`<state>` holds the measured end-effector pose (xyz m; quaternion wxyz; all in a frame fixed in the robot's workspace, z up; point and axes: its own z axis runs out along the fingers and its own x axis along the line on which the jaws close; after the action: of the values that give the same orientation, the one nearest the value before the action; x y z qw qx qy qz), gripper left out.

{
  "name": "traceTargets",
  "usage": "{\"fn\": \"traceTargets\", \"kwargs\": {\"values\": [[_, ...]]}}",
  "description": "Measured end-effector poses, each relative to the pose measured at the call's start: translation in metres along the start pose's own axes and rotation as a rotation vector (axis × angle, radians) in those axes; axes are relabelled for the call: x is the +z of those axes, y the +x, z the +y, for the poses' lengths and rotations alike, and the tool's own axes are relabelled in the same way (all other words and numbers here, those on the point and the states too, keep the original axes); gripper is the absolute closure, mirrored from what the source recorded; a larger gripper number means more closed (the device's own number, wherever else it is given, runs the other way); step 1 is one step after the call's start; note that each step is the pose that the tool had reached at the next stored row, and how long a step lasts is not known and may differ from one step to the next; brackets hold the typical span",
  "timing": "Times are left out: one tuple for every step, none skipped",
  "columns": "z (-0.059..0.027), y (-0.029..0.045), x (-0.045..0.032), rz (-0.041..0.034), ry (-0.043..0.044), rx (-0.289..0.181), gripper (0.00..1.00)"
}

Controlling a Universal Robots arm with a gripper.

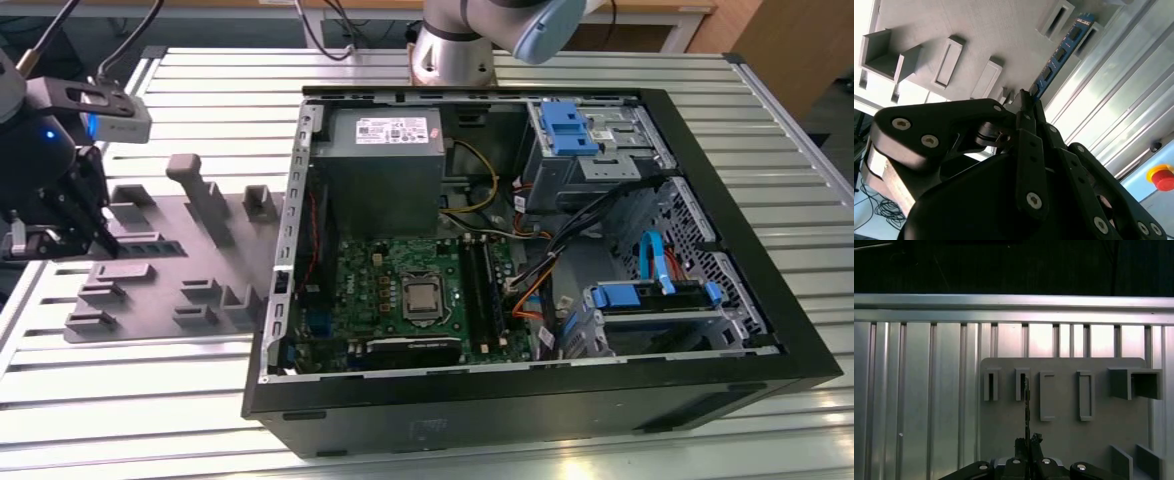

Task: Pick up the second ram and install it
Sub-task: 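Pick up the second ram and move it above second insertion slot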

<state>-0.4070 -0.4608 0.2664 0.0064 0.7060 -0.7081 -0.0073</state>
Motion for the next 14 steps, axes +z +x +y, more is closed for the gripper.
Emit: {"fn": "traceTargets", "kwargs": {"values": [[0.0000,0.0000,-0.0012,0.0000,0.0000,0.000,0.86],[0.0001,0.0000,-0.0024,0.0000,0.0000,0.000,0.86],[0.0001,0.0000,-0.0036,0.0000,0.0001,0.000,0.86],[0.0001,0.0000,-0.0050,0.0000,0.0000,0.000,0.86],[0.0001,0.0000,-0.0064,0.0000,0.0000,0.000,0.86],[0.0002,0.0000,-0.0078,0.0000,0.0000,0.000,0.86],[0.0002,0.0000,-0.0093,0.0000,-0.0001,0.000,0.86],[0.0002,0.0000,-0.0110,0.0001,0.0000,0.000,0.86],[0.0003,0.0000,-0.0129,0.0001,-0.0001,0.000,0.86],[0.0003,0.0000,-0.0146,0.0000,0.0000,0.000,0.86],[0.0003,0.0000,-0.0164,0.0000,0.0000,0.000,0.86],[0.0003,-0.0001,-0.0180,0.0000,0.0000,0.000,0.86],[0.0004,-0.0001,-0.0198,0.0000,0.0000,0.000,0.86],[0.0004,-0.0001,-0.0217,0.0000,0.0000,0.000,0.86]]}}
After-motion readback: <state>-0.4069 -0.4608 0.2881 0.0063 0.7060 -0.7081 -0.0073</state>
